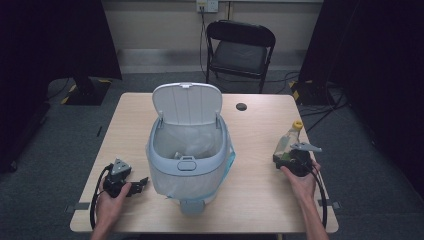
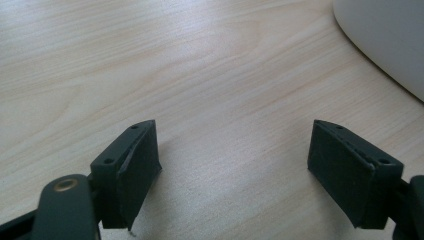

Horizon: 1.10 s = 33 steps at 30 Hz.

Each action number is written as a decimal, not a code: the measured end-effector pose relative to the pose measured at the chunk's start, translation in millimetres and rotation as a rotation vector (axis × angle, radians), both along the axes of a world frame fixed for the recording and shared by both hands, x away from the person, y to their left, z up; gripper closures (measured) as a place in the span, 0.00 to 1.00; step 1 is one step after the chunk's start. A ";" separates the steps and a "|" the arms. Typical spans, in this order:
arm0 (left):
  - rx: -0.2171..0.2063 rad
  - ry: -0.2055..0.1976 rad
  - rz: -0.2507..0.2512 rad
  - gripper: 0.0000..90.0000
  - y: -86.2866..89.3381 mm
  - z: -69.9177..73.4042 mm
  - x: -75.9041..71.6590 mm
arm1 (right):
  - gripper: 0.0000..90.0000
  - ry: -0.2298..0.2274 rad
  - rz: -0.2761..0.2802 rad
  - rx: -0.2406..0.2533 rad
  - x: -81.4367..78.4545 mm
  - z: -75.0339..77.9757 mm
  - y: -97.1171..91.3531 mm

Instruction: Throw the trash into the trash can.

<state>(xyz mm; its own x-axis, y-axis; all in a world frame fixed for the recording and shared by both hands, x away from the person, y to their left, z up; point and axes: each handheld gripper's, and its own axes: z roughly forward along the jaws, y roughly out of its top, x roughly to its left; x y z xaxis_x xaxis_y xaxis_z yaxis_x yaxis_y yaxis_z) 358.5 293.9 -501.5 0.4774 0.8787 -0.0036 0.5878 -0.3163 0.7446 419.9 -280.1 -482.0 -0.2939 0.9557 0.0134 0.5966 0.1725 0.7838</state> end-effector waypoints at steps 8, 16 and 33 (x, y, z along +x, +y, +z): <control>-0.002 -0.001 0.002 0.22 -0.2 -0.1 0.1 | 0.29 0.011 0.072 -0.006 -20.7 2.1 18.3; -0.006 0.002 0.000 0.21 -0.4 -0.3 0.5 | 0.22 -0.049 0.071 0.041 -11.9 -1.9 18.1; -0.004 0.001 0.001 0.21 -0.5 -0.3 0.5 | 0.30 -0.013 0.091 0.060 -15.6 2.3 23.9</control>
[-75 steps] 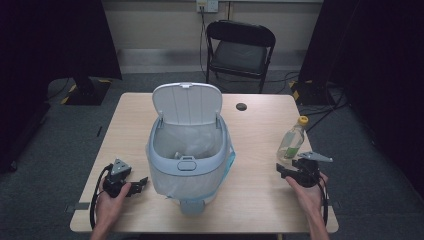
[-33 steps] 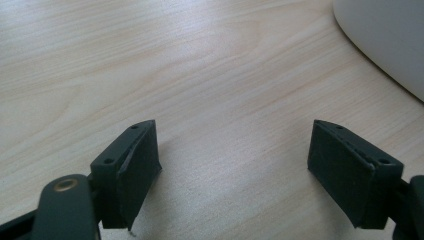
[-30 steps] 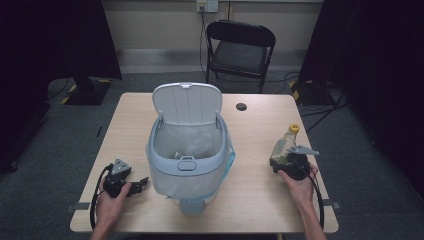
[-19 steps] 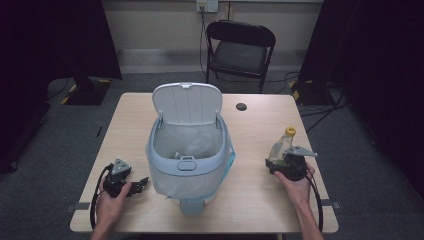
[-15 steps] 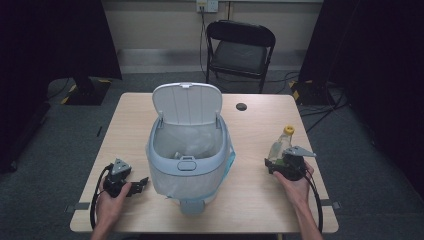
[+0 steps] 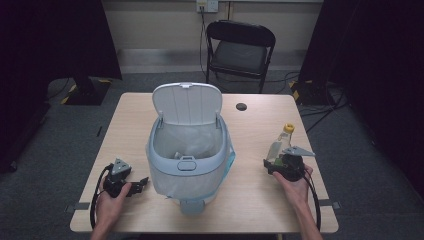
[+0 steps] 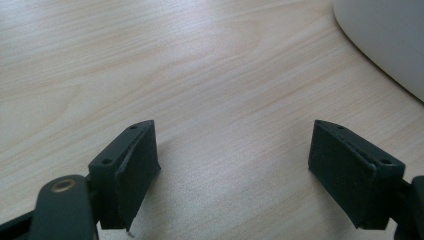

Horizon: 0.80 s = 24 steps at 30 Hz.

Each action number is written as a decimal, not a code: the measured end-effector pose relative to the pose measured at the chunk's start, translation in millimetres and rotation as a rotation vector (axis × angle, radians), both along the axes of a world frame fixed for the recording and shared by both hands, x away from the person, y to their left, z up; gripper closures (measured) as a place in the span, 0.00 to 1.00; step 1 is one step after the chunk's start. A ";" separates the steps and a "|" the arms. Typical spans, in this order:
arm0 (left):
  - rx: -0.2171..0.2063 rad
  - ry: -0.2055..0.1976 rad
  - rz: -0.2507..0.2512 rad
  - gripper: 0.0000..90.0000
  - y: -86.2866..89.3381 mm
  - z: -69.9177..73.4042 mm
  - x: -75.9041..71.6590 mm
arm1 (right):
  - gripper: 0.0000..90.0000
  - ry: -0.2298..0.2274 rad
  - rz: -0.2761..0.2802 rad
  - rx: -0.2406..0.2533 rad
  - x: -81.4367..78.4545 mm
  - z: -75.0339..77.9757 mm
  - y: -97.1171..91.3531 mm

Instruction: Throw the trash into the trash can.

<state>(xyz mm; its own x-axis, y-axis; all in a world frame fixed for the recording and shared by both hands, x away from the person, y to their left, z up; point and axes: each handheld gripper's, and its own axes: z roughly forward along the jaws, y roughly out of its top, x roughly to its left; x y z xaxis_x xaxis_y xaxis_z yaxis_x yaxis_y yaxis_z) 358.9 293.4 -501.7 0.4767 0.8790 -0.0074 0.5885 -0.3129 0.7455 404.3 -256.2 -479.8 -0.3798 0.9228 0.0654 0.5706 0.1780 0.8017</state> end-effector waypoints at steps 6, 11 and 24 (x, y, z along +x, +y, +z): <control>0.000 -0.001 0.000 0.21 0.0 0.0 0.0 | 0.30 -0.027 0.007 0.086 -4.6 7.6 -2.6; 0.002 0.000 -0.001 0.22 0.1 0.1 0.0 | 0.30 -0.067 0.027 0.138 -10.0 14.7 -2.3; 0.000 0.000 0.000 0.21 0.0 0.0 0.0 | 0.30 -0.146 0.093 0.233 -18.5 36.6 5.9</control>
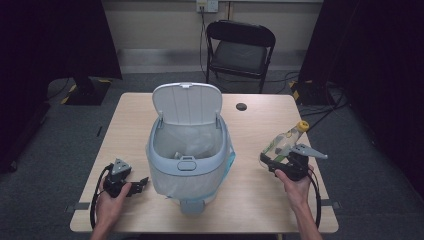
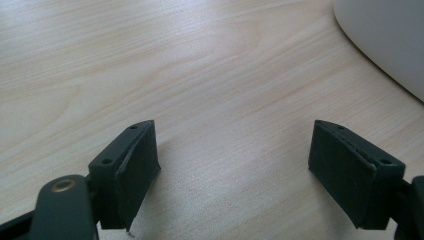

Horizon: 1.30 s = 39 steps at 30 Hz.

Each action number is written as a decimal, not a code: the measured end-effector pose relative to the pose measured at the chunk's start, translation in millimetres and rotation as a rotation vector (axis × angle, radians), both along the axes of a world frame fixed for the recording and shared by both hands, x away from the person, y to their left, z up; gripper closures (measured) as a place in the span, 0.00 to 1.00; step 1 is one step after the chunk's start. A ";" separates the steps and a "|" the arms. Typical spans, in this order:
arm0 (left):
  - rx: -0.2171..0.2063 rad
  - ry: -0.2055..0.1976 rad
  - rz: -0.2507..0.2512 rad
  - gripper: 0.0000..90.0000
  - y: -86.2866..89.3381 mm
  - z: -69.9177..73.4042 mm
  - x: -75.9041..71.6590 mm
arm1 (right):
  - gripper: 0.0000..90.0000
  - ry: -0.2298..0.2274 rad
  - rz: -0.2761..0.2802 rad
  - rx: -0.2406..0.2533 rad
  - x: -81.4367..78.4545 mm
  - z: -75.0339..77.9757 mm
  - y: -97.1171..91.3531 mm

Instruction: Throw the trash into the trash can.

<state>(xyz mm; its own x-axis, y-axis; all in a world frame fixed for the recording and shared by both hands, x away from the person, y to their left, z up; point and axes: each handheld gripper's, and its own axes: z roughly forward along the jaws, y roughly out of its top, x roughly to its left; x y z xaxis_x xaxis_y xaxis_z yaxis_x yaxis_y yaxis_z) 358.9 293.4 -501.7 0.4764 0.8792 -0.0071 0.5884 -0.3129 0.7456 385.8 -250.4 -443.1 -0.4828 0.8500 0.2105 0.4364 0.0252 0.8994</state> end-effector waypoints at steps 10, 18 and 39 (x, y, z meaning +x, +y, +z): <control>0.000 0.000 0.000 0.21 0.0 0.0 0.0 | 0.30 -0.051 0.030 0.021 -8.9 17.8 2.5; 0.000 0.000 0.000 0.21 0.0 0.0 0.0 | 0.30 -0.079 0.052 0.029 -13.7 29.2 9.9; 0.003 -0.001 0.001 0.22 0.0 0.1 -0.1 | 0.30 -0.148 0.079 0.064 -27.8 84.5 19.3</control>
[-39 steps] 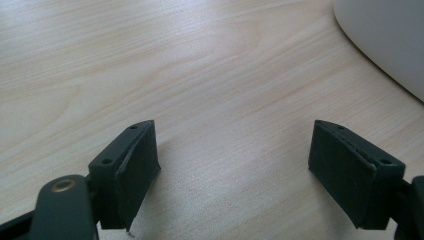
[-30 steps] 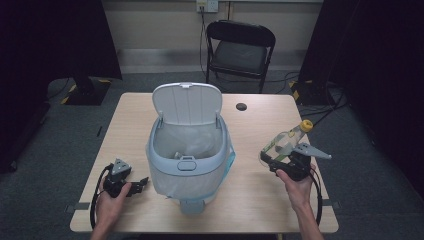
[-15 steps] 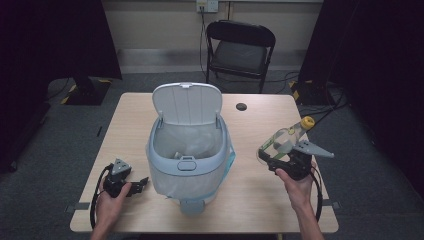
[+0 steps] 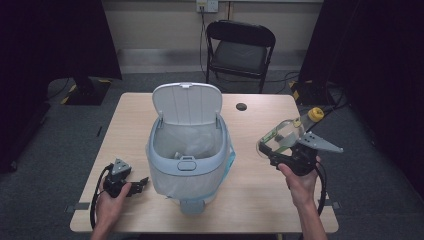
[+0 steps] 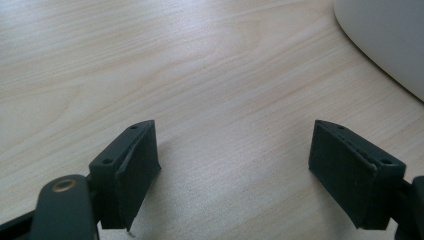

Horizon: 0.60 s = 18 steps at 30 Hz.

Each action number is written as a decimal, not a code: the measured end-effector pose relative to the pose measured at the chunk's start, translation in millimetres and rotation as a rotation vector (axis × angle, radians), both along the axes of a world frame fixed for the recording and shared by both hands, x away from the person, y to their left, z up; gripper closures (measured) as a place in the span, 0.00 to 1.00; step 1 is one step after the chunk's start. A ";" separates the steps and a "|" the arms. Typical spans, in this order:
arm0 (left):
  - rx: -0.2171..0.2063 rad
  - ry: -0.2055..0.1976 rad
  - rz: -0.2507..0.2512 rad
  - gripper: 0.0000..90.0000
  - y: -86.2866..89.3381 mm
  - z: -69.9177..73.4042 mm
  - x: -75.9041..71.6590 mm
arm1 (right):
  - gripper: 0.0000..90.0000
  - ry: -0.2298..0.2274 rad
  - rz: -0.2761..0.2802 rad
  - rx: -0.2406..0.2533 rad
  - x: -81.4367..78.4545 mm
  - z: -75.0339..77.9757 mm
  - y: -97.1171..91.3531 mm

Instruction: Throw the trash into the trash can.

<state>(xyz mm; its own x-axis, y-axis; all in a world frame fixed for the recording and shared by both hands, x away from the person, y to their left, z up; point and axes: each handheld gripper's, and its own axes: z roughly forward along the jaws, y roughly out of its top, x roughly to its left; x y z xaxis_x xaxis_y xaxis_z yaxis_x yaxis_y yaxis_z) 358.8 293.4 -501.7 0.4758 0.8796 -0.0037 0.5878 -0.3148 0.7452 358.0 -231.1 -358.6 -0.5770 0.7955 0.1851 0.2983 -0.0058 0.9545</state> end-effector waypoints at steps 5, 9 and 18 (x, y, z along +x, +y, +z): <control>-0.001 0.000 -0.001 0.22 0.0 -0.1 0.0 | 0.30 -0.019 0.004 -0.004 -2.3 17.9 5.4; 0.000 0.001 -0.001 0.22 0.0 0.0 0.0 | 0.30 -0.051 0.022 0.011 -6.4 33.6 7.5; -0.001 0.000 -0.001 0.22 0.0 0.0 0.0 | 0.30 -0.102 0.063 0.049 -12.1 57.6 18.6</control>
<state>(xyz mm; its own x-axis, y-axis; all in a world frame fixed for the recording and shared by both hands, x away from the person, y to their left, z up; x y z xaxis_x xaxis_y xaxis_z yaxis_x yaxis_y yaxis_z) 358.9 293.4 -501.7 0.4766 0.8791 -0.0046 0.5879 -0.3149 0.7452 345.9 -212.5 -301.0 -0.6430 0.7487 0.1611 0.2012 -0.0378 0.9788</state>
